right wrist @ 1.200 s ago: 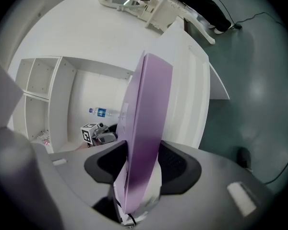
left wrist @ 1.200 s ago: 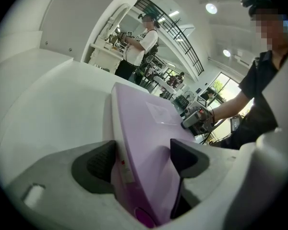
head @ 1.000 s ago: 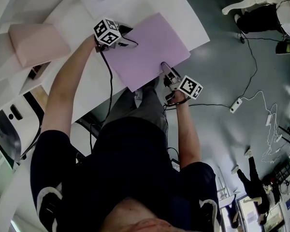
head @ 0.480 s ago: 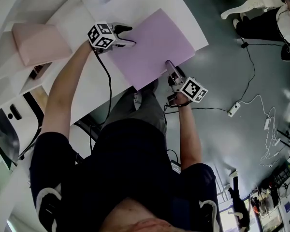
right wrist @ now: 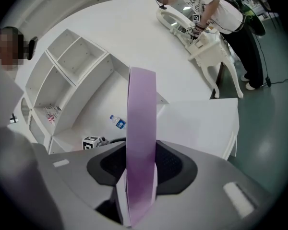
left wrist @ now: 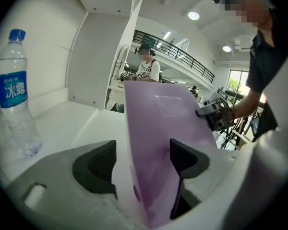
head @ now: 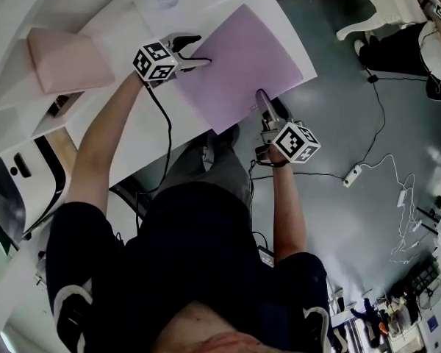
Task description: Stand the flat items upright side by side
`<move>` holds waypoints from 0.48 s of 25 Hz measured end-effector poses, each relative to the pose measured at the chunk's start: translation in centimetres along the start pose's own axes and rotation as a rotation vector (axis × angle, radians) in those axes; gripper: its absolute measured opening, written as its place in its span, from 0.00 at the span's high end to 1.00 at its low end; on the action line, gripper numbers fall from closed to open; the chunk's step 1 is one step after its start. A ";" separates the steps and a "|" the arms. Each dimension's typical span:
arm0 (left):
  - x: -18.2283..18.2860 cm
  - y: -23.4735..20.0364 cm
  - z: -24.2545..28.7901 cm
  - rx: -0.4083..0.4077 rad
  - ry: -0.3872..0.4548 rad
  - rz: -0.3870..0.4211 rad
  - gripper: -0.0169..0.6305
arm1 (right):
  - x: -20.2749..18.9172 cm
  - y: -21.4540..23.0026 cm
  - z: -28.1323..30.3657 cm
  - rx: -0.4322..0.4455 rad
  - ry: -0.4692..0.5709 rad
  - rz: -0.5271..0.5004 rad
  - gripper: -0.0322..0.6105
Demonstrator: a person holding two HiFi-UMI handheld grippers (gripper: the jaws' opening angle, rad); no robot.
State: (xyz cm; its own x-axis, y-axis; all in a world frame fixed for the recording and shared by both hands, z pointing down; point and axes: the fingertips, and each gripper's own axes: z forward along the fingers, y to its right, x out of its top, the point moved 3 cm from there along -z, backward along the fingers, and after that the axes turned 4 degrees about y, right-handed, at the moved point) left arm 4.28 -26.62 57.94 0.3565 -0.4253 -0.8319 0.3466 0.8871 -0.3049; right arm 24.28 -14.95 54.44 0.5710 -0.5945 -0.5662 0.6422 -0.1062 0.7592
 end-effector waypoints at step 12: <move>2.9 1.0 -4.1 0.230 0.168 0.003 0.41 | 4.2 -4.9 -0.7 -0.008 0.078 -0.291 0.70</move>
State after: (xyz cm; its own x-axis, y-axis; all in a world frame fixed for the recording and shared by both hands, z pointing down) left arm 2.13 -26.21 53.38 0.2155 -0.3703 -0.9035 0.5402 0.8160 -0.2056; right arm 23.90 -16.39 48.09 0.4002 -0.4768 -0.7826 0.7881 -0.2568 0.5594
